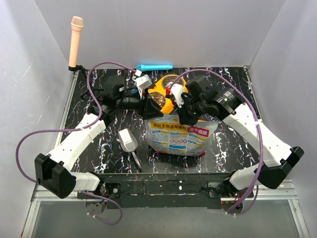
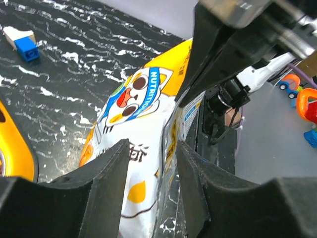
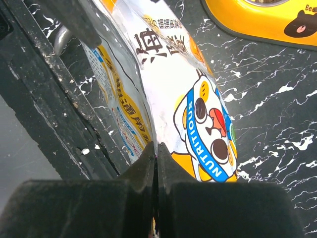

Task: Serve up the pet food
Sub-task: Close the pet food bag at the center of the board.

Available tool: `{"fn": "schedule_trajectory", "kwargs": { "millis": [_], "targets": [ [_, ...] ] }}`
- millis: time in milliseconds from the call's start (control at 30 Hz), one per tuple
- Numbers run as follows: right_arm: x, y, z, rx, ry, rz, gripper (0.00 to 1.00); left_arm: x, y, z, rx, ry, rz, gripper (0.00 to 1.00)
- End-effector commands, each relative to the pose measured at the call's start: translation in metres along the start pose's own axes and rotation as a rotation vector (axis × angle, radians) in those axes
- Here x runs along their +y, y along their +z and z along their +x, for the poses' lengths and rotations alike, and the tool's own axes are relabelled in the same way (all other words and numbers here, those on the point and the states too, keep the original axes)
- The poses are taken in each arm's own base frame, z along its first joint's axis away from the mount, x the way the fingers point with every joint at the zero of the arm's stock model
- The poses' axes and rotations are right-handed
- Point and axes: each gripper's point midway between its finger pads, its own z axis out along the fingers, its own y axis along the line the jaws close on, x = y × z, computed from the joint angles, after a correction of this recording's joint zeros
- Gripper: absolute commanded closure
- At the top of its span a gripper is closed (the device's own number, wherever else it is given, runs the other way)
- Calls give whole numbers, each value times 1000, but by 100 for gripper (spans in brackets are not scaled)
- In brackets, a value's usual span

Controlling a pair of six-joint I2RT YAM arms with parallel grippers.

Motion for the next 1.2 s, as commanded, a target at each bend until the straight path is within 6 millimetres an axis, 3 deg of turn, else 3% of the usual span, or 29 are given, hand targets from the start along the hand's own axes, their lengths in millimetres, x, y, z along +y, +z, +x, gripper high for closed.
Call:
{"fn": "schedule_trajectory", "kwargs": {
  "millis": [0, 167, 333, 367, 500, 567, 733, 767, 833, 900, 1100, 1167],
  "targets": [
    [3, -12, -8, -27, 3, -31, 99, -24, 8, -20, -51, 34, 93, 57],
    [1, -14, -11, -38, 21, -27, 99, -32, 31, -6, -10, 36, 128, 56],
    [-2, -19, -16, -64, 51, -33, 99, -24, 43, 7, -4, 26, 113, 56],
    [-3, -19, -17, -67, 55, -33, 99, -22, 45, 8, -5, 26, 111, 59],
    [-7, -21, -15, -71, 68, -23, 99, -14, 47, 5, -11, 39, 73, 94],
    [-9, -22, -16, -80, 80, -22, 99, -11, 48, 5, -6, 43, 66, 100],
    [-14, -26, -18, -102, 108, -28, 99, -17, 45, 9, 12, 48, 92, 100],
    [-14, -27, -19, -107, 110, -32, 99, -20, 43, 11, 22, 47, 98, 95],
    [-14, -27, -19, -112, 110, -35, 99, -21, 40, 16, 49, 45, 101, 68],
    [-13, -27, -18, -111, 110, -47, 99, -20, 39, 20, 67, 36, 88, 60],
    [-11, -27, -20, -114, 112, -57, 99, -14, 46, 23, 61, 55, 101, 59],
    [-12, -27, -20, -114, 114, -54, 99, -17, 49, 20, 51, 21, 126, 67]
  ]
}}
